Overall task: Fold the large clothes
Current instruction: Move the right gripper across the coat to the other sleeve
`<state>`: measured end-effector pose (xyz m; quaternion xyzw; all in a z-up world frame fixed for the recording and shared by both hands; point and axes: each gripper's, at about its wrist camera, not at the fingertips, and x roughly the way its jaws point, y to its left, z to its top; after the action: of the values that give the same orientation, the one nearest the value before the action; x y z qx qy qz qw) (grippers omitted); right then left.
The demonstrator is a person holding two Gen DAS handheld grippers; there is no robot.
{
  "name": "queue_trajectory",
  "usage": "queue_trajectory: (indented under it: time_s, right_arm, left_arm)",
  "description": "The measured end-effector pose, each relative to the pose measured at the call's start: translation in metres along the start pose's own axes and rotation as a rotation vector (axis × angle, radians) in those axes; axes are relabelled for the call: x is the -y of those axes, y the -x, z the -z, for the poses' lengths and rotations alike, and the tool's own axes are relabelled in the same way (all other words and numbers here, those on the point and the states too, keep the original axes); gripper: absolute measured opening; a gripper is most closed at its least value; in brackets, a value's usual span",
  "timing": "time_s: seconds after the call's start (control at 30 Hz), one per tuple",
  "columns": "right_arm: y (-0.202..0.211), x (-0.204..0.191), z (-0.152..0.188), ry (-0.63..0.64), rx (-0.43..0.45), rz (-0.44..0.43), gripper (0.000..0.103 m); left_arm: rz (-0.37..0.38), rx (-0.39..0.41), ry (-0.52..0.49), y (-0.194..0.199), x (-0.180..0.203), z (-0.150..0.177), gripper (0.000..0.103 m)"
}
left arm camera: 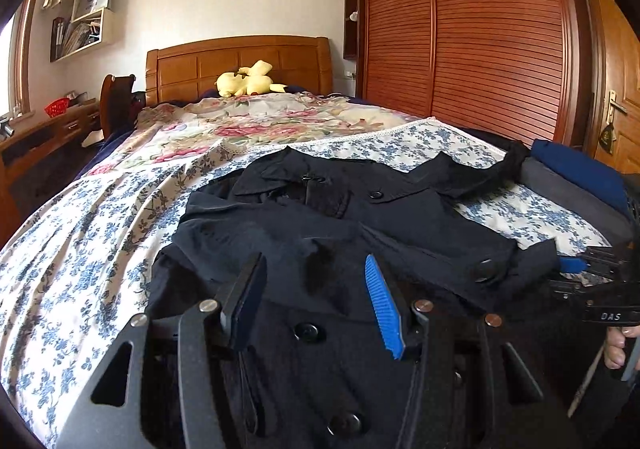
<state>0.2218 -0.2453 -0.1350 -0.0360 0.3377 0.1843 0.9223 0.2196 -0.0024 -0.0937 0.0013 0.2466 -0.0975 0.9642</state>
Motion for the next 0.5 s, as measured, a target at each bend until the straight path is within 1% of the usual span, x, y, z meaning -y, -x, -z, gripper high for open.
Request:
queue_trajectory:
  time_s: [0.13, 0.23, 0.33, 0.5]
  right_arm:
    - [-0.002, 0.012, 0.006, 0.0, -0.031, 0.047, 0.053]
    - [0.001, 0.014, 0.006, 0.013, -0.036, 0.08, 0.053]
    - [0.005, 0.017, 0.006, 0.026, -0.041, 0.094, 0.053]
    - [0.008, 0.018, 0.0, 0.055, -0.041, 0.127, 0.054]
  left_arm:
    - [0.003, -0.003, 0.013, -0.008, -0.006, 0.007, 0.05]
    - [0.011, -0.015, 0.017, -0.013, -0.009, 0.013, 0.05]
    - [0.027, -0.017, 0.021, -0.013, -0.009, 0.016, 0.05]
    - [0.032, -0.005, 0.007, -0.013, -0.004, 0.019, 0.05]
